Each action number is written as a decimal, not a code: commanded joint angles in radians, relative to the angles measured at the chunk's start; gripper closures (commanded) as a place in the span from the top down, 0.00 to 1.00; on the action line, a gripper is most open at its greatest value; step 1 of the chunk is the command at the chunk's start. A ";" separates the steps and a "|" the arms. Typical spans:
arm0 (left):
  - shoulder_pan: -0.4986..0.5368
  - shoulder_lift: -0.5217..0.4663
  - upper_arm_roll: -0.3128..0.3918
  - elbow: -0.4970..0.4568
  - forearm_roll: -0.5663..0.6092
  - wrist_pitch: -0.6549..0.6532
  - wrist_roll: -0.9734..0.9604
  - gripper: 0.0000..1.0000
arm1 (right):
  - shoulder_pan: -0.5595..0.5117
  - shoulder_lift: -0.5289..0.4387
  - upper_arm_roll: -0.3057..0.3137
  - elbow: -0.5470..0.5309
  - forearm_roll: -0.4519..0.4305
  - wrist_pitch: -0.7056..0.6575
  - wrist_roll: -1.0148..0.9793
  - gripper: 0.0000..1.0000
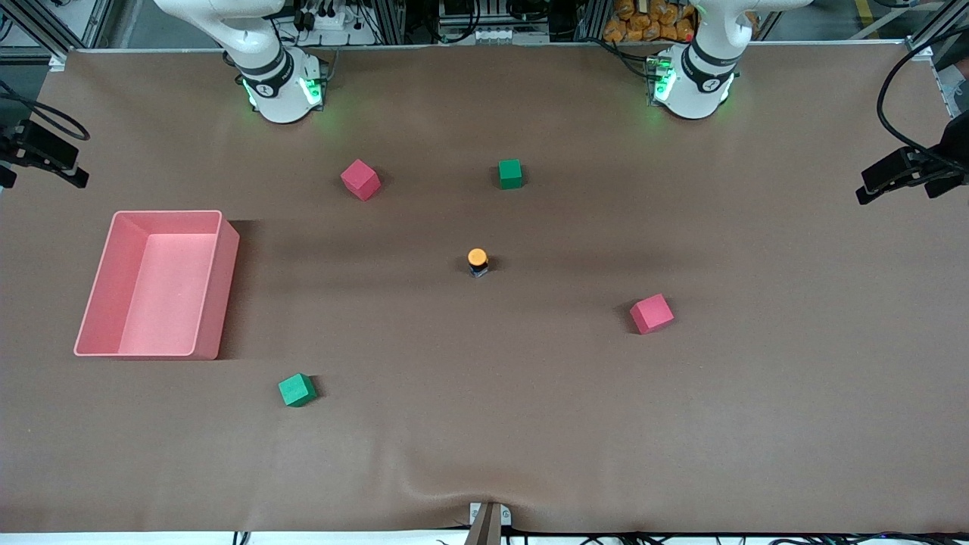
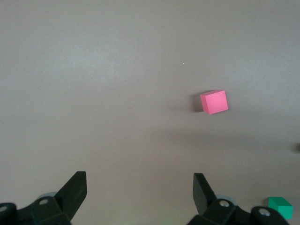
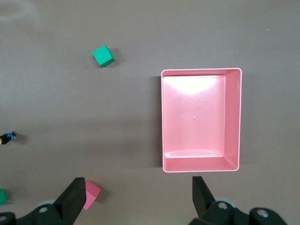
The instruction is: Place and upright button with both arms
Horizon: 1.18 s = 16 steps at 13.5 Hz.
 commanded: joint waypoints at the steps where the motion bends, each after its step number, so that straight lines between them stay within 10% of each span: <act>1: -0.001 -0.016 -0.003 -0.007 -0.002 0.002 -0.006 1.00 | -0.003 -0.012 0.008 0.004 -0.006 -0.008 0.004 1.00; 16: -0.001 -0.010 -0.006 -0.002 0.001 0.002 0.037 1.00 | 0.019 -0.008 0.005 0.003 -0.010 0.014 0.004 1.00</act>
